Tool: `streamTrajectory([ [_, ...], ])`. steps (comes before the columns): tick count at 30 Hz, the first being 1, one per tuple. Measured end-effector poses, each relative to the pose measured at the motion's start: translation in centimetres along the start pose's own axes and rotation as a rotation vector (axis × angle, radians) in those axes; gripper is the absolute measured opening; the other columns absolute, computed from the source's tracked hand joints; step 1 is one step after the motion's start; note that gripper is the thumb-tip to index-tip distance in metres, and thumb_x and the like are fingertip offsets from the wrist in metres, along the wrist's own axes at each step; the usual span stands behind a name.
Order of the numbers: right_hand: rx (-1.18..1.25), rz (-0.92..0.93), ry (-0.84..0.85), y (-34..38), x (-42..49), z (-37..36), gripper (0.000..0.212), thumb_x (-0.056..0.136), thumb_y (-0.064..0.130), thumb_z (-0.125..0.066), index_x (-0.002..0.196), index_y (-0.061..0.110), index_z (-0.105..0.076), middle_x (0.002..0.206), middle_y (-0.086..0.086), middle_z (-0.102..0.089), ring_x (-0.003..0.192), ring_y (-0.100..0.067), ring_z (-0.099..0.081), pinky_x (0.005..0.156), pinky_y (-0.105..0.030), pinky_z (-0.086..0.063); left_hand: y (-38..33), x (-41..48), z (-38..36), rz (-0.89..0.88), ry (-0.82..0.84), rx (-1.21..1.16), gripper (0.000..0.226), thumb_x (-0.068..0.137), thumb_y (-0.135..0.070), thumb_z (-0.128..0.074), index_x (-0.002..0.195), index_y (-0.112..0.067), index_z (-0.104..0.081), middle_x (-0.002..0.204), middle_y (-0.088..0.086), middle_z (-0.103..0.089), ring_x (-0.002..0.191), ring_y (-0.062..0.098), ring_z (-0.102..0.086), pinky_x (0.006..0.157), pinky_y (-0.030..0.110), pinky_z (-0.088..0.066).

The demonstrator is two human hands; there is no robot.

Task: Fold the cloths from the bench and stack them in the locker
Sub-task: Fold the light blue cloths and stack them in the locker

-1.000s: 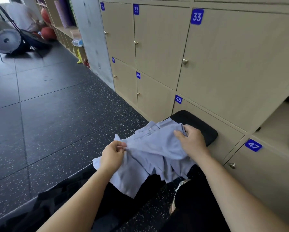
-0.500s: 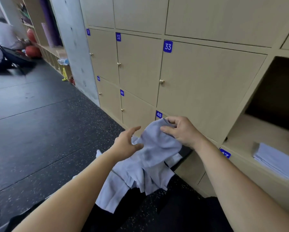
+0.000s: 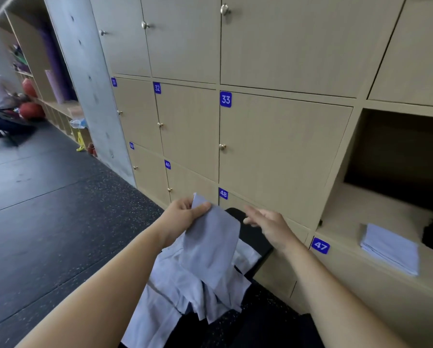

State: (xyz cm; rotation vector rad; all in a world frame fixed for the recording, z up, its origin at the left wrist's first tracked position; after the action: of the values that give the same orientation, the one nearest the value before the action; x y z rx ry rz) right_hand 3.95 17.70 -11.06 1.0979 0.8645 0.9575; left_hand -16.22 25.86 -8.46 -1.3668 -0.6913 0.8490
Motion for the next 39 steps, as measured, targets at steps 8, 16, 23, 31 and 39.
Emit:
streamTrajectory([
  [8,0.090,0.019,0.087,-1.1,-0.2,-3.7,0.067,0.074,0.046,-0.073,0.095,-0.016,-0.063,0.102,-0.024,-0.070,0.078,-0.012,-0.054,0.068,-0.024,-0.042,-0.2,-0.1,-0.3,0.037,-0.049,-0.057,0.027,0.097,-0.027,-0.058,0.101,-0.004,-0.070,0.099,0.014,-0.075,0.084,0.022,-0.070,0.068,0.026,-0.053],
  [16,0.221,0.143,-0.090,2.0,-0.5,-1.6,0.011,0.085,0.011,-0.067,0.082,0.002,-0.071,0.079,-0.011,-0.069,0.073,-0.014,-0.051,0.069,-0.032,-0.043,-0.9,-0.6,-0.5,0.018,0.007,-0.009,0.026,0.089,-0.001,-0.066,0.112,-0.013,-0.068,0.097,0.005,-0.075,0.080,0.009,-0.070,0.064,0.015,-0.050],
  [23,0.393,0.146,-0.184,2.9,-1.5,-0.5,0.016,0.086,0.008,-0.068,0.072,0.015,-0.071,0.070,-0.001,-0.063,0.065,-0.014,-0.054,0.062,-0.024,-0.044,-0.6,-0.7,1.2,-0.015,-0.309,-0.027,0.026,0.084,0.001,-0.070,0.107,-0.010,-0.067,0.083,0.008,-0.072,0.067,0.013,-0.065,0.069,0.024,-0.051],
  [31,0.493,0.122,-0.171,3.9,-1.8,-0.5,0.010,0.086,0.011,-0.068,0.078,0.006,-0.070,0.074,-0.007,-0.064,0.068,-0.019,-0.057,0.061,-0.027,-0.046,-1.9,-1.7,1.4,-0.128,-0.414,-0.007,0.036,0.081,-0.010,-0.078,0.089,-0.020,-0.044,0.064,-0.003,-0.056,0.054,0.016,-0.042,0.060,0.028,-0.036],
  [39,0.328,0.244,-0.263,5.4,-1.7,0.2,0.012,0.078,0.019,-0.074,0.080,0.009,-0.068,0.079,-0.004,-0.058,0.073,-0.016,-0.052,0.071,-0.030,-0.044,-3.4,-2.4,1.4,-0.190,-0.472,0.118,0.054,0.078,-0.015,-0.081,0.118,-0.023,-0.046,0.073,0.002,-0.059,0.067,0.012,-0.056,0.072,0.023,-0.043],
])
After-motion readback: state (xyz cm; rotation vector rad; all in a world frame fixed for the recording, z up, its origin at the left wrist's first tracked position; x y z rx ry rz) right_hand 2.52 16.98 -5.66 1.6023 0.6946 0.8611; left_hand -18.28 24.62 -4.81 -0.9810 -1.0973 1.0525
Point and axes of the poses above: each hand's wrist, its own x-axis towards the middle knuckle, its own z-axis out of the back of the hand, y = z × x, the point moved 6 cm from there along x, towards the middle knuckle
